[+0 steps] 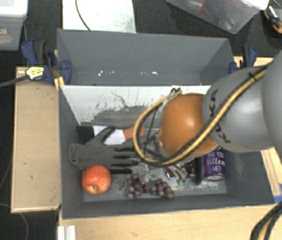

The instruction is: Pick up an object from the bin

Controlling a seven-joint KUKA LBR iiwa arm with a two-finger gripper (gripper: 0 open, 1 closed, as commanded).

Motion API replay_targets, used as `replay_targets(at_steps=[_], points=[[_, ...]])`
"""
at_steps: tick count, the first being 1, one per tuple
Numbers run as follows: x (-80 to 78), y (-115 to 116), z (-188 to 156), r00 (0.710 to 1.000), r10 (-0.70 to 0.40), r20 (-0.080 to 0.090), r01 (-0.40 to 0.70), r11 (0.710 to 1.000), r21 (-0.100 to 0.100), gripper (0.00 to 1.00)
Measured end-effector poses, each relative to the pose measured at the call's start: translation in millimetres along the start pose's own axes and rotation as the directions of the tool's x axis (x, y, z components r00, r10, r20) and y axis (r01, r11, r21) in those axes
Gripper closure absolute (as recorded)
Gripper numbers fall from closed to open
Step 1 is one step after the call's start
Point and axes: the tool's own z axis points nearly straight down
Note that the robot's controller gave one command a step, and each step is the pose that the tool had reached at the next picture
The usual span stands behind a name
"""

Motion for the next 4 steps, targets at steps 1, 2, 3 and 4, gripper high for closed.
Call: replay_targets(at_steps=[1, 2, 3, 4], points=[[-16.8, 15, 19, 0.951, -0.310, 0.018, 0.310, 0.951, 0.000, 1.00], [-12.0, -9, -42, 1.000, 0.007, 0.009, -0.007, 1.000, 0.000, 1.00], [-39.5, -41, 2, 0.840, -0.542, 0.018, 0.542, 0.841, 0.007, 1.00], [-15.2, 6, 4, 0.933, -0.359, 0.013, 0.359, 0.933, 0.002, 1.00]])
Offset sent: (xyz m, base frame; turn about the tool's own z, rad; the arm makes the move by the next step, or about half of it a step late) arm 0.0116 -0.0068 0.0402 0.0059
